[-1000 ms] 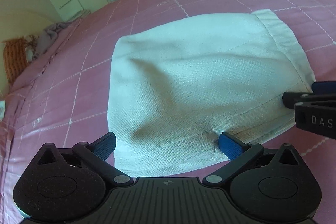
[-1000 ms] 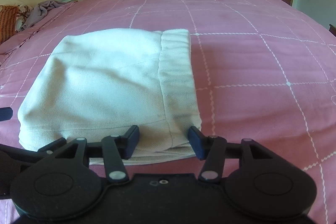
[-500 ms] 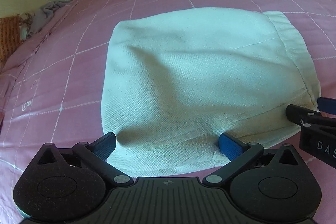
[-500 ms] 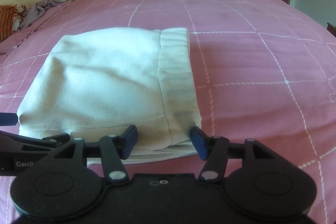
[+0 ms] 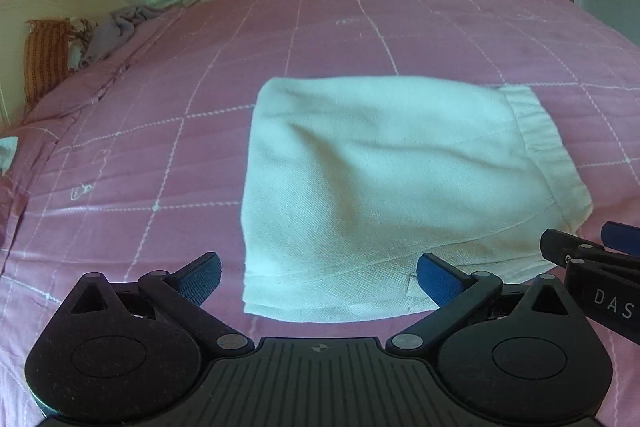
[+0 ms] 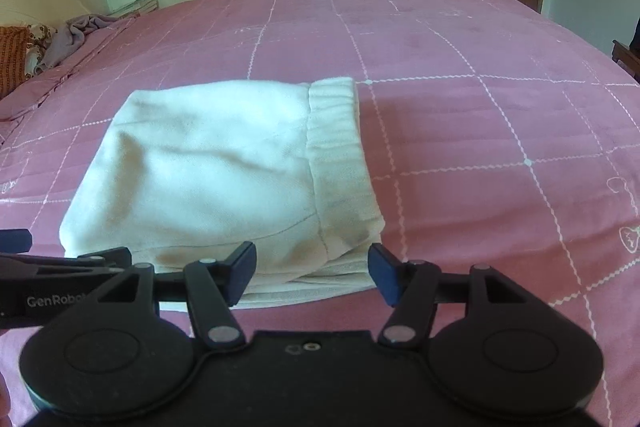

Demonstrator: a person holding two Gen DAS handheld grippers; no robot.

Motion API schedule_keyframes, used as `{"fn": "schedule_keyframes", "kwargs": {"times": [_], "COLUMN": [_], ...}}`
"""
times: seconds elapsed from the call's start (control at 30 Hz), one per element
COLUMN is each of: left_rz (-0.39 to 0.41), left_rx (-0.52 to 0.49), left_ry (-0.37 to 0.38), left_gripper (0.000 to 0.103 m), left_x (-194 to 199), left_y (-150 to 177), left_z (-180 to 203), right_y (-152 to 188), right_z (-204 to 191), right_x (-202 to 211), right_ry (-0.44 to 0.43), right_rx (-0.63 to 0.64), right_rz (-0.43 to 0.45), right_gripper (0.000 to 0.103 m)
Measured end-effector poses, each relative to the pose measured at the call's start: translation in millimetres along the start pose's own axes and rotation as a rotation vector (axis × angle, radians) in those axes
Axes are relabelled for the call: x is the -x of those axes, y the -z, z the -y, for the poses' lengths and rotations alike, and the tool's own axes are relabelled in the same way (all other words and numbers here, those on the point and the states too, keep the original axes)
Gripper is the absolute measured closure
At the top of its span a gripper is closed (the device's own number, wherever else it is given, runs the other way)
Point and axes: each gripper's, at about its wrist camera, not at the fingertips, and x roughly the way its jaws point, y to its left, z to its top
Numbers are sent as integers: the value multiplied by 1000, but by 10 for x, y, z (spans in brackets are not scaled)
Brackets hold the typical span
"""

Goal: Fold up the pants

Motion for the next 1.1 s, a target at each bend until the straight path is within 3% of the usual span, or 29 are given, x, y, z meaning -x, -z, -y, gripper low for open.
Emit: {"fn": "schedule_keyframes", "kwargs": {"times": [0.13, 0.3, 0.5, 0.57, 0.77, 1.1], "left_rz": [61, 72, 124, 151, 215, 292], "left_rx": [8, 34, 72, 81, 86, 91], "left_ry": [4, 18, 20, 15, 2, 47], "left_gripper": [0, 0, 0, 0, 0, 0], "left_x": [406, 838, 1450, 1674, 2292, 2985], "left_y": [66, 244, 540, 642, 875, 1140], "left_z": [-211, -424, -647, -712, -820, -798], "right_y": [33, 149, 373, 441, 626, 878], "right_z": [-30, -136, -212, -239, -285, -239], "right_x": [391, 887, 1578, 1852, 2645, 3447], "right_ry": [-34, -80, -136, -150, -130, -45], "right_rx": [-7, 32, 45, 58, 78, 49], "right_rz": [37, 75, 133, 170, 315, 495], "right_gripper": [31, 30, 22, 16, 3, 0]}}
